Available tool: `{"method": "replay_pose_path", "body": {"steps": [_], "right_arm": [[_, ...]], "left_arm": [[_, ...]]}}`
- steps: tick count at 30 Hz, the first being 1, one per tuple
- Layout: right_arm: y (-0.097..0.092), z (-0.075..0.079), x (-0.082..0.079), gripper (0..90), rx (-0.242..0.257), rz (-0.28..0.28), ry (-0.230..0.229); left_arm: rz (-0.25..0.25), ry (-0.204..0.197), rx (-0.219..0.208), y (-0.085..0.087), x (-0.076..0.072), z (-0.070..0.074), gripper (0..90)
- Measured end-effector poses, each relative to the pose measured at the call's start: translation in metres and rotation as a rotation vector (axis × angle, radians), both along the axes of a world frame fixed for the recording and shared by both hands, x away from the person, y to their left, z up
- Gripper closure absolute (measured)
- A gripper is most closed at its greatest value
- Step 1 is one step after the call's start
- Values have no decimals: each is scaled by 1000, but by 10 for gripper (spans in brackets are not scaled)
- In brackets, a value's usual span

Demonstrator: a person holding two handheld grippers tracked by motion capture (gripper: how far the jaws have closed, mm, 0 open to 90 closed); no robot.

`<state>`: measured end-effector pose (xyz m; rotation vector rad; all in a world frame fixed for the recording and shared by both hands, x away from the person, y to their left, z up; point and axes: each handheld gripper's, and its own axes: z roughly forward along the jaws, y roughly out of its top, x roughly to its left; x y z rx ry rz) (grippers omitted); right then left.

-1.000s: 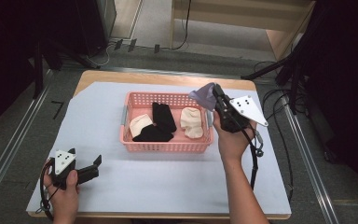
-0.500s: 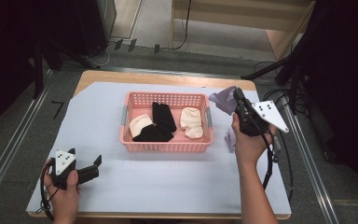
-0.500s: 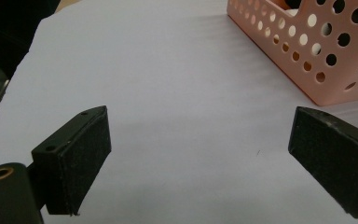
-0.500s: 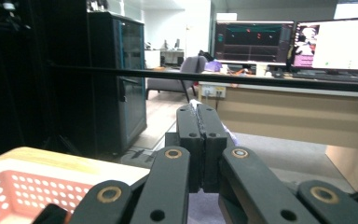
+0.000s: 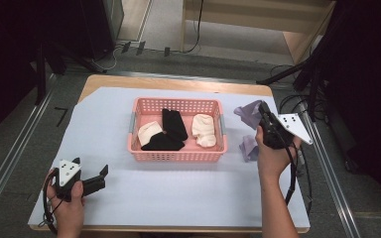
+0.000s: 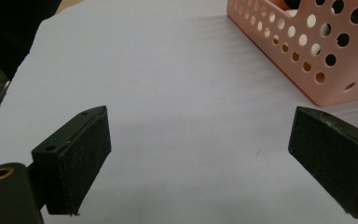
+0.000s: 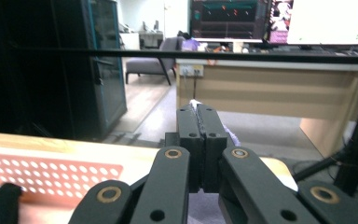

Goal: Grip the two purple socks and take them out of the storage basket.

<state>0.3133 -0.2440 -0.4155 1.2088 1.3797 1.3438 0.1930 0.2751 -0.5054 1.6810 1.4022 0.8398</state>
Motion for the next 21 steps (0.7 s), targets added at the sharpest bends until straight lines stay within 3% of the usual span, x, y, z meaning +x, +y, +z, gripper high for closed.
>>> {"method": "replay_pose_path", "body": {"steps": [6,9,12,15,21], "right_arm": [[-7,-11,2,867,16,-47,53],[-9,-12,0,579,125,-47,72],[-10,-11,-2,453,156,-39,60],[-11,-11,-4,402,157,-29,68],[-17,-15,-11,399,132,-23,86]], "left_arm": [[-1,-2,-1,0,0,0,66],[-1,-3,-2,0,0,0,66],[-1,-2,-2,0,0,0,66],[0,-3,-2,0,0,0,66],[1,-3,-1,0,0,0,66]]}}
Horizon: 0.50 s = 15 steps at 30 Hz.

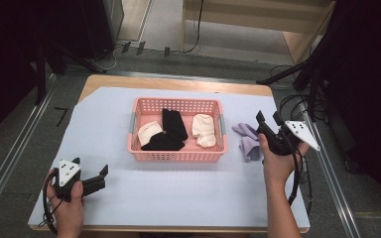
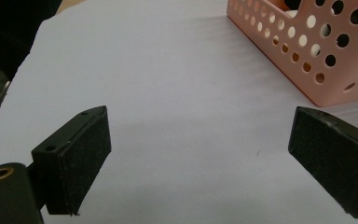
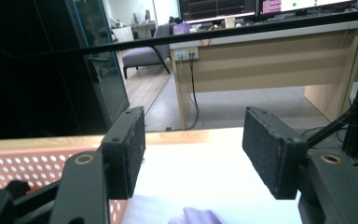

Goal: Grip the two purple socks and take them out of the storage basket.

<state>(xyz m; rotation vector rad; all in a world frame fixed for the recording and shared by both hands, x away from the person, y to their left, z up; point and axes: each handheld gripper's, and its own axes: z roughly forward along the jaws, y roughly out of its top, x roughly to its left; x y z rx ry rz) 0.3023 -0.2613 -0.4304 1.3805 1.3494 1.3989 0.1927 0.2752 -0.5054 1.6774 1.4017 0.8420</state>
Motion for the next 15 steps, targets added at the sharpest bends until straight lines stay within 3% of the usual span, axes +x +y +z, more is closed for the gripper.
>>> {"method": "replay_pose_path", "body": {"steps": [15], "right_arm": [[-23,-29,-27,393,-31,13,59]], "left_arm": [[-2,-5,5,0,-1,0,67]]}}
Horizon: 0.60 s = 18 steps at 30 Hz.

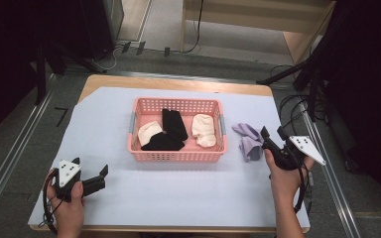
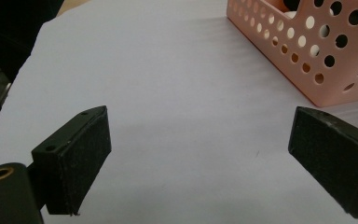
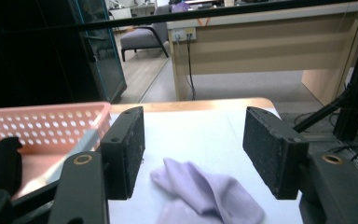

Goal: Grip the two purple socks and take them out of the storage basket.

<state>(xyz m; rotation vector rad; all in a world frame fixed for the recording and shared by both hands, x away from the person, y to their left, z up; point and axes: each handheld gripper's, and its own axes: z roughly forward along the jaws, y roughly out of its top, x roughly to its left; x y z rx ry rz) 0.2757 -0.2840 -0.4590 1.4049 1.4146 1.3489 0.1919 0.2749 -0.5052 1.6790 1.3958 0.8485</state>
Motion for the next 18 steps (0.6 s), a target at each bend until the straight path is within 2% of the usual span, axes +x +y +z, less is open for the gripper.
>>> {"method": "replay_pose_path", "body": {"steps": [18], "right_arm": [[-34,-41,-33,382,-26,2,86]], "left_arm": [[0,-6,9,-1,0,0,70]]}}
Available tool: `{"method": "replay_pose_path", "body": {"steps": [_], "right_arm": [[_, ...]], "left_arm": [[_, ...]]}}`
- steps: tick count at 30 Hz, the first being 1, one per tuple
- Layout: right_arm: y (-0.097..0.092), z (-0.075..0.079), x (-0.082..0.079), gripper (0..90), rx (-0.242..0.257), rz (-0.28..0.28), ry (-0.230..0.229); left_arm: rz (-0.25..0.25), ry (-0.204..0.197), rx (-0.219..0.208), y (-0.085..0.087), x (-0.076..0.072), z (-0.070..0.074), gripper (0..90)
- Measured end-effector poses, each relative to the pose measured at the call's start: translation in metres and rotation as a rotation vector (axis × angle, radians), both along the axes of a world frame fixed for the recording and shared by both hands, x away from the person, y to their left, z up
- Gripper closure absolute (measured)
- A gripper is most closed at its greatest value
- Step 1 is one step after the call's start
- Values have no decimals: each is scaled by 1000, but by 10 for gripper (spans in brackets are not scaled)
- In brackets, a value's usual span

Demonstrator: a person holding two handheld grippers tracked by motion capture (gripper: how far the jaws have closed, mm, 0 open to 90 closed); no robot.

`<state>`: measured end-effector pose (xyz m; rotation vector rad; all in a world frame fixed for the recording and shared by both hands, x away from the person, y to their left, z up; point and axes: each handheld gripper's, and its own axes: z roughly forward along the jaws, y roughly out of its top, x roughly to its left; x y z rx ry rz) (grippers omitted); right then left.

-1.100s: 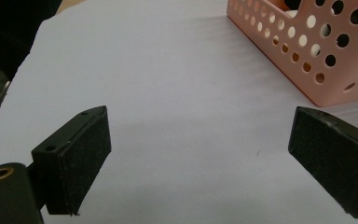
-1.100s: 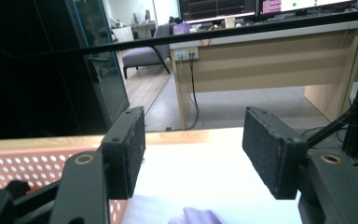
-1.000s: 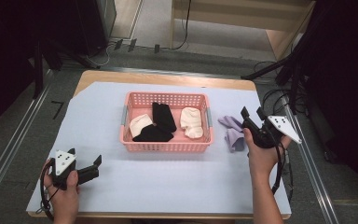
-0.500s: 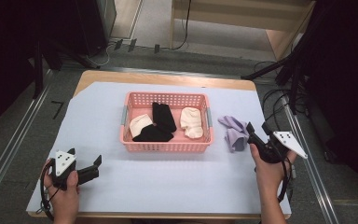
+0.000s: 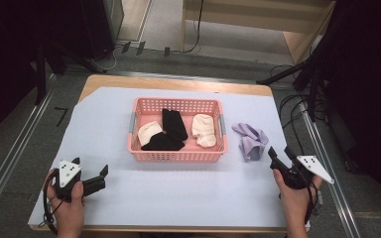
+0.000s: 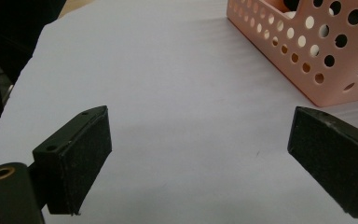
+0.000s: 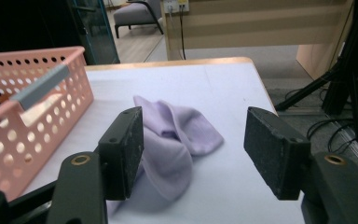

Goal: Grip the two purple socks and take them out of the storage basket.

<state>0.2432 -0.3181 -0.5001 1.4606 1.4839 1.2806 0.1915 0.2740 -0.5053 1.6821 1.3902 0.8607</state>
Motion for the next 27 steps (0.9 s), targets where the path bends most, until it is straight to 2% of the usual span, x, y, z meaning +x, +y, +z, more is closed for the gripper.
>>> {"method": "replay_pose_path", "body": {"steps": [9,13,18,20,23,27], "right_arm": [[-15,-17,-18,377,-13,3,38],[-21,-20,-28,374,-3,-6,50],[-24,-26,-36,363,25,6,41],[-23,-26,-38,361,21,-14,34],[-21,-27,-38,342,-4,7,27],[-23,-27,-39,312,2,30,10]], "left_arm": [[0,0,2,0,0,0,70],[5,6,-3,0,0,0,70],[11,4,-7,1,0,0,70],[12,1,-4,1,0,0,70],[14,-3,2,0,-1,0,70],[19,-11,11,-1,-1,0,70]]}}
